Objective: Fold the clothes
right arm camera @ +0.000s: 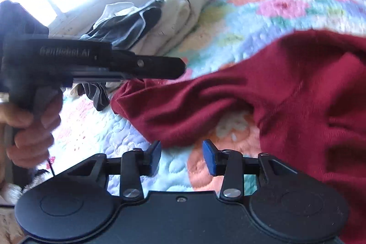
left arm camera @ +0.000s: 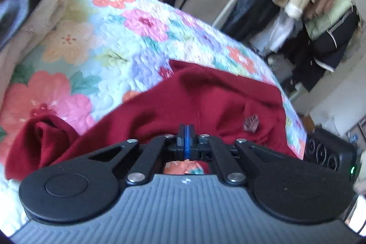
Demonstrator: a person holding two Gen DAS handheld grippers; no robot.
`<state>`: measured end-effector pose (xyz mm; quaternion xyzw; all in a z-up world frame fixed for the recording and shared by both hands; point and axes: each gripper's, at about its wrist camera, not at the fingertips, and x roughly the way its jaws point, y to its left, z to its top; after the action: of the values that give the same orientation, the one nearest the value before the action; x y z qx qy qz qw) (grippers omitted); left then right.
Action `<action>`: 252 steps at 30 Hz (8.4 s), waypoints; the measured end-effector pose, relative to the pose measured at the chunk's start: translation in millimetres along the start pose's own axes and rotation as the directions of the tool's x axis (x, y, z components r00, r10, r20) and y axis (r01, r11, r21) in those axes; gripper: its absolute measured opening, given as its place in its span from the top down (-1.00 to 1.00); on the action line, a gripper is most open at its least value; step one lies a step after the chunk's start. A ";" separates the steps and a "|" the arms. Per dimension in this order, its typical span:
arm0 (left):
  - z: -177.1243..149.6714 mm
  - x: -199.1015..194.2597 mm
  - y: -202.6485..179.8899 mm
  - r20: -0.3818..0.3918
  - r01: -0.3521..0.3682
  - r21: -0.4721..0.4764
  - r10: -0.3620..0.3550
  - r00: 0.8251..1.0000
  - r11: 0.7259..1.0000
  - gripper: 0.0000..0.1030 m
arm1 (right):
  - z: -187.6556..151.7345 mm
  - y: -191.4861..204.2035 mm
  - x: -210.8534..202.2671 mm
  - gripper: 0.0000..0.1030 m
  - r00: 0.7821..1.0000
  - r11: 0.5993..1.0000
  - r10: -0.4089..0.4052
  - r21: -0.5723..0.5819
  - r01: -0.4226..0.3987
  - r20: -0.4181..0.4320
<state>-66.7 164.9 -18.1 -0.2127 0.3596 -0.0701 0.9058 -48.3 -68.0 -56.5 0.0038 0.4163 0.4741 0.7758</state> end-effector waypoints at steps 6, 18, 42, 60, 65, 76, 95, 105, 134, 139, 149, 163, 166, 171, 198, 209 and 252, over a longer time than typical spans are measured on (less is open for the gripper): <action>-3.6 -12.5 33.6 -0.071 -0.277 -0.061 0.273 0.959 0.959 0.51 | -1.0 9.9 19.7 -0.01 0.997 0.997 -0.074 -0.004 0.074 0.022; 0.9 -21.8 60.4 -0.072 -0.317 -0.158 0.309 0.948 0.935 0.20 | -6.1 102.0 73.1 0.60 0.970 0.770 -0.234 -0.596 0.227 0.068; -13.0 51.6 9.2 -0.050 -0.289 0.249 0.310 0.949 0.924 -0.44 | 43.0 -43.6 20.0 0.78 0.964 0.967 -0.251 -0.013 0.253 0.090; -8.6 -47.8 53.8 0.142 0.068 -0.253 -0.032 0.989 0.965 0.85 | 28.4 -30.7 -4.3 0.61 0.963 0.972 -0.236 0.023 0.235 0.128; -12.8 -91.4 66.7 0.268 -0.024 -0.362 0.128 0.955 0.932 0.85 | 23.4 -10.0 -9.8 0.51 0.969 0.967 -0.231 -0.092 0.239 0.089; -55.8 -149.4 85.5 0.209 -0.194 -0.582 0.376 0.903 0.790 0.85 | -6.8 43.1 14.5 0.20 0.961 0.887 -0.268 -0.373 0.271 0.063; -62.7 -70.0 56.7 -0.008 -0.240 -0.404 0.258 0.966 0.883 0.71 | 21.0 8.9 -25.0 0.20 0.949 0.929 -0.308 -0.235 0.286 -0.064; -54.1 21.9 -61.4 -0.222 -0.195 0.020 0.194 0.956 0.981 0.14 | 51.4 -92.6 -108.0 0.19 0.916 0.912 -0.400 -0.095 0.399 0.015; 7.4 189.9 -178.4 -0.101 -0.055 0.165 0.072 0.992 0.985 0.29 | 72.8 -222.3 -53.6 0.90 0.750 0.726 -0.658 -0.207 0.656 0.064; 11.1 201.8 -189.8 -0.082 -0.037 0.153 0.050 0.995 0.987 0.27 | 81.6 -231.3 -130.7 0.91 0.722 0.745 -0.659 0.046 0.666 0.210; 0.5 205.5 -206.1 -0.078 -0.024 0.097 0.031 0.996 0.995 0.22 | 29.0 -310.8 -230.4 0.90 0.494 0.478 -0.866 0.417 0.773 0.078; -3.4 249.6 -287.3 -0.184 0.102 0.159 -0.072 0.980 0.982 0.21 | -8.9 -355.3 -269.3 0.90 0.339 0.188 -0.930 0.608 0.771 -0.142; -2.2 270.9 -313.2 -0.226 0.119 0.191 -0.074 0.971 0.974 0.21 | -25.3 -365.2 -280.4 0.87 0.383 0.174 -0.908 0.682 0.710 -0.167; -5.1 309.1 -335.8 -0.299 0.174 0.110 -0.134 0.945 0.979 0.14 | -40.1 -371.6 -298.0 0.22 0.389 0.144 -0.906 0.742 0.655 -0.167; 26.3 323.9 -426.0 -0.215 0.342 0.151 -0.307 0.927 0.927 0.97 | -45.7 -369.4 -313.2 -0.10 0.549 0.270 -0.834 0.826 0.494 -0.056; 28.4 308.0 -420.1 -0.205 0.373 0.082 -0.350 0.914 0.924 0.98 | -58.9 -395.3 -296.8 -0.66 0.835 0.447 -0.470 0.893 -0.056 0.287; 15.9 314.2 -341.4 -0.262 0.123 0.109 -0.091 0.961 0.986 0.84 | -62.7 -348.8 -352.3 0.74 0.237 0.080 -0.960 0.666 0.741 -0.148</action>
<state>182.8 -224.9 -54.3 -0.1641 0.4564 -0.1680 0.8582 94.7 -544.6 -10.9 0.0880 0.3249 -0.2585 0.9055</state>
